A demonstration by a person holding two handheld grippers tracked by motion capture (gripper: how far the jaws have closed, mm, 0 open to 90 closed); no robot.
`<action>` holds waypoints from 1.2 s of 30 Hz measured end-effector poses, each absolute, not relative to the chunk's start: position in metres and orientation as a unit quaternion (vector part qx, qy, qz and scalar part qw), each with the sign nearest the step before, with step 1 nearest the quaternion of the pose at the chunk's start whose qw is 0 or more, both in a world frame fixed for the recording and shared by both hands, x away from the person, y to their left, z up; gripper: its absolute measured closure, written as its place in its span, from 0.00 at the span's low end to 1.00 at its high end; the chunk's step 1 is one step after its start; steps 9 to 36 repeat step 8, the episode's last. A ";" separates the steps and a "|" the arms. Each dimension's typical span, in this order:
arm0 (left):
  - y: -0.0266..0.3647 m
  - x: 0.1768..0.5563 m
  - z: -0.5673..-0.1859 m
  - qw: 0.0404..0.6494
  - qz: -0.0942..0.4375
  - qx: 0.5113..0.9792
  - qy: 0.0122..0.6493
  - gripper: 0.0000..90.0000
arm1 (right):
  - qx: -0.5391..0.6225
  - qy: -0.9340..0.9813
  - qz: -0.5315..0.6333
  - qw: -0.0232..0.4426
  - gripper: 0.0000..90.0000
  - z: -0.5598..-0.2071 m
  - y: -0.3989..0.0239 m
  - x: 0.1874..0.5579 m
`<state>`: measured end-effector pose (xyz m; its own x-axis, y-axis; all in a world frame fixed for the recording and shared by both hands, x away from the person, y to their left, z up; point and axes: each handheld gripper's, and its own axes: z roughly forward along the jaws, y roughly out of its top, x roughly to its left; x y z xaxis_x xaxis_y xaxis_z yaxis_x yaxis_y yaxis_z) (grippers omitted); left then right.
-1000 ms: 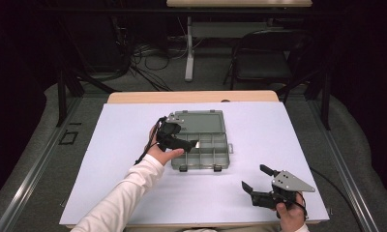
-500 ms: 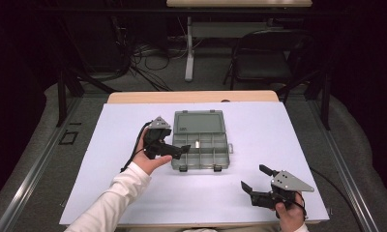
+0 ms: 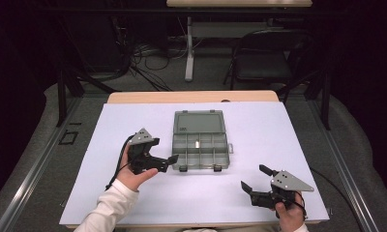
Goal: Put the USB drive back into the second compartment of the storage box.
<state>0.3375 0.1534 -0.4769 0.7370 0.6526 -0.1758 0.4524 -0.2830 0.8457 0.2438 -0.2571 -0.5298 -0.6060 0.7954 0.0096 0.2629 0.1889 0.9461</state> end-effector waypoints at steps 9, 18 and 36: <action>0.181 0.318 -0.492 0.497 0.112 0.779 0.365 0.02 | 0.365 0.727 0.522 0.255 0.14 -0.530 -0.257 0.244; 0.181 0.318 -0.492 0.497 0.112 0.779 0.365 0.02 | 0.365 0.727 0.522 0.255 0.14 -0.530 -0.257 0.244; 0.181 0.318 -0.492 0.497 0.112 0.779 0.365 0.02 | 0.365 0.727 0.522 0.255 0.14 -0.530 -0.257 0.244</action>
